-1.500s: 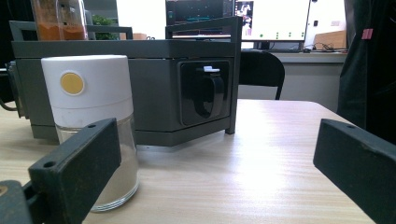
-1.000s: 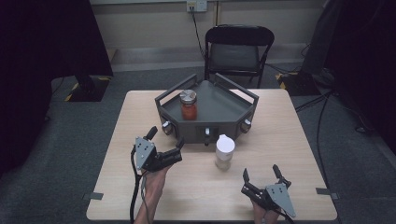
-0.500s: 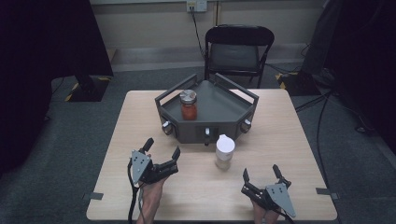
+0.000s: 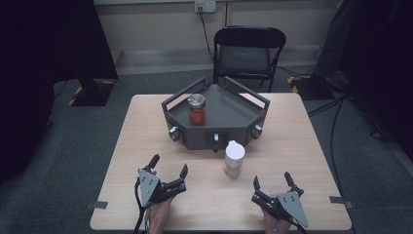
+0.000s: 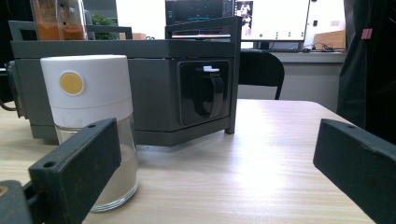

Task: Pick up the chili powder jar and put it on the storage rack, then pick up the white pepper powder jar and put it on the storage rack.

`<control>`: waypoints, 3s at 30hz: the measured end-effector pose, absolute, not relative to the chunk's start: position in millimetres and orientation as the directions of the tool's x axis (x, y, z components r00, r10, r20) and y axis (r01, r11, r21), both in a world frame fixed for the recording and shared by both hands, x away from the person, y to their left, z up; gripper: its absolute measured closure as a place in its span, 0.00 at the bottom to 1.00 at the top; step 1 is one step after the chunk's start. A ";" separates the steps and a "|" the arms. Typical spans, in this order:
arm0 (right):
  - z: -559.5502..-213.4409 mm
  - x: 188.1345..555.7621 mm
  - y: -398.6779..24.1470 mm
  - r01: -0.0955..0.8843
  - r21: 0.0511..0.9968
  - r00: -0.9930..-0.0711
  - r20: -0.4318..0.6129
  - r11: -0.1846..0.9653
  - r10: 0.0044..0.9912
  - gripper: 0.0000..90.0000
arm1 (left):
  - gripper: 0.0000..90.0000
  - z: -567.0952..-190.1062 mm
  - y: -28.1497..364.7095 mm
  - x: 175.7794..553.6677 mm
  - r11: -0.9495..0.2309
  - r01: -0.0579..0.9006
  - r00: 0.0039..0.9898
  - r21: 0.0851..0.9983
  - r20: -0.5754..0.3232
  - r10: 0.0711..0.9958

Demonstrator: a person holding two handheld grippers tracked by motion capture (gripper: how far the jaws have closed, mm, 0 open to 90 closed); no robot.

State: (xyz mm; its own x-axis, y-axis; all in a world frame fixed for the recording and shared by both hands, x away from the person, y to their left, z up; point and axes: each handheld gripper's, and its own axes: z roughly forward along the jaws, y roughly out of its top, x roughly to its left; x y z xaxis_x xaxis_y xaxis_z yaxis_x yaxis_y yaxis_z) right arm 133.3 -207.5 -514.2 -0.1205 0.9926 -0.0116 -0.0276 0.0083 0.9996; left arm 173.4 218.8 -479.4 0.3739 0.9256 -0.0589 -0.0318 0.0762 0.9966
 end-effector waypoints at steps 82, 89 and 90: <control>-499.8 133.4 -208.9 -0.030 0.999 -0.132 0.013 -0.017 0.991 0.00 | 0.00 -516.5 209.0 156.9 0.010 -0.018 0.227 1.000 -0.006 0.974; -492.3 132.6 -206.3 -0.052 0.999 -0.158 -0.006 -0.003 0.987 0.00 | 0.00 -516.5 208.6 156.8 0.011 -0.018 0.224 1.000 -0.007 0.975; -491.3 132.5 -205.6 -0.054 0.999 -0.159 -0.012 0.003 0.987 0.00 | 0.00 -516.5 208.6 156.8 0.011 -0.018 0.224 1.000 -0.007 0.975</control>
